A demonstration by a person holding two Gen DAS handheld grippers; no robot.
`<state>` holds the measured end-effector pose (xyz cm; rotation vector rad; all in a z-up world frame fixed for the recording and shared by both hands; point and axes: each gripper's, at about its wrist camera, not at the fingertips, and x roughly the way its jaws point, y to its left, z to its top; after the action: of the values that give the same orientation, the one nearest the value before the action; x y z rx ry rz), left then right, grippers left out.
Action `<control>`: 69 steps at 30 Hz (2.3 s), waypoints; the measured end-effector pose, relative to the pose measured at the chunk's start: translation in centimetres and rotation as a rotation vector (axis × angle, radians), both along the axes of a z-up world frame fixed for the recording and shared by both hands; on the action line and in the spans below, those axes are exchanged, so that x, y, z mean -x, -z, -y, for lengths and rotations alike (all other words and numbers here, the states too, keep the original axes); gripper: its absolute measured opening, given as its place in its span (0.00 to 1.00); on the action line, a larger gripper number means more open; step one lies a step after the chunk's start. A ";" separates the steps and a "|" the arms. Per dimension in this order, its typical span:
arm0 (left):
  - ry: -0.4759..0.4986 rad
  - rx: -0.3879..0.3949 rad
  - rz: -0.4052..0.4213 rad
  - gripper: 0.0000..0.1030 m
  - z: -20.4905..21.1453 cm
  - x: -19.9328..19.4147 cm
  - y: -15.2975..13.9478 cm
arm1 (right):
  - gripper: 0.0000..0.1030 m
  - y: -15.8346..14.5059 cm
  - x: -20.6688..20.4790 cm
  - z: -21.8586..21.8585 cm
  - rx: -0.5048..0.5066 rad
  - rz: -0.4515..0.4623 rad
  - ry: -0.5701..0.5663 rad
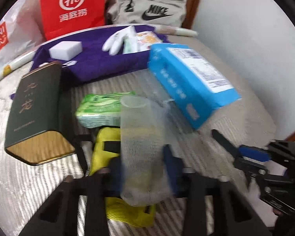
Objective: Organize soft objects
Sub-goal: 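Grasp the black watch strap with the right tool while the left tool grasps the white mesh sleeve, then carry the strap and mesh sleeve onto the purple towel and open both tools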
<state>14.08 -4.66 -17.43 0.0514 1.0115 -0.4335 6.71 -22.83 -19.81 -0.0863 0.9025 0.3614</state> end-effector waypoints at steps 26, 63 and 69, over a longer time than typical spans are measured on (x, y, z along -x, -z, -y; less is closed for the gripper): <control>-0.222 0.176 -0.011 0.08 -12.8 5.6 -1.3 | 0.20 -2.4 0.8 0.8 -0.001 0.033 0.051; -0.243 0.265 0.091 0.08 -14.5 -3.3 -10.1 | 0.20 -11.1 -9.0 -0.7 -0.059 0.137 0.011; -0.265 0.273 0.085 0.08 -14.6 -7.1 -10.4 | 0.20 -11.6 -13.2 -1.2 -0.063 0.149 0.008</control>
<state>21.20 9.96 -7.01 -0.3039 0.8537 -0.3202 19.88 -21.65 -8.21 -0.0509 0.7439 0.3705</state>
